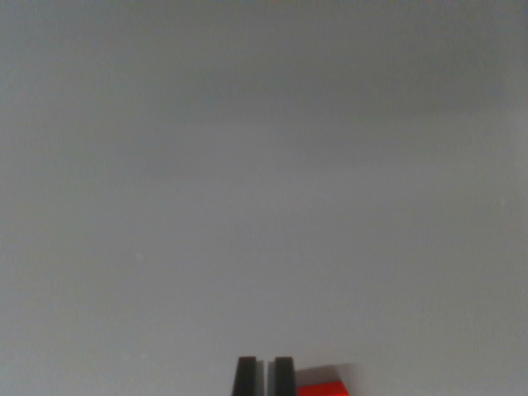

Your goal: Reach red block

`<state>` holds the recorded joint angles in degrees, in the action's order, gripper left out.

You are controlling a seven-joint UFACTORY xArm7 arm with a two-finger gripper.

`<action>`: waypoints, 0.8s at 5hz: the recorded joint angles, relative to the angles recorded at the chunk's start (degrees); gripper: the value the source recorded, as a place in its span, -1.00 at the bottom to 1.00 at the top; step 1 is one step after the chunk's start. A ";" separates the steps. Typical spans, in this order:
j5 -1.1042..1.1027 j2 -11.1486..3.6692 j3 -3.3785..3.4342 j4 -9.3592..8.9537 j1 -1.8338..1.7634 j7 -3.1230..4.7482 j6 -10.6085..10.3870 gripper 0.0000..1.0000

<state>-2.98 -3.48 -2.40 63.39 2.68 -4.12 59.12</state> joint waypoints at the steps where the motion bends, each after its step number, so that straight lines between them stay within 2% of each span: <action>1: -0.18 -0.06 -0.24 -2.67 0.24 -0.16 -2.71 -1.00; 2: -0.18 -0.06 -0.24 -2.67 0.24 -0.16 -2.71 -1.00; 3: -0.37 -0.12 -0.48 -5.34 0.48 -0.32 -5.42 -1.00; 4: -0.37 -0.12 -0.48 -5.34 0.48 -0.32 -5.42 -1.00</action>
<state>-3.35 -3.60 -2.88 58.05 3.16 -4.44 53.71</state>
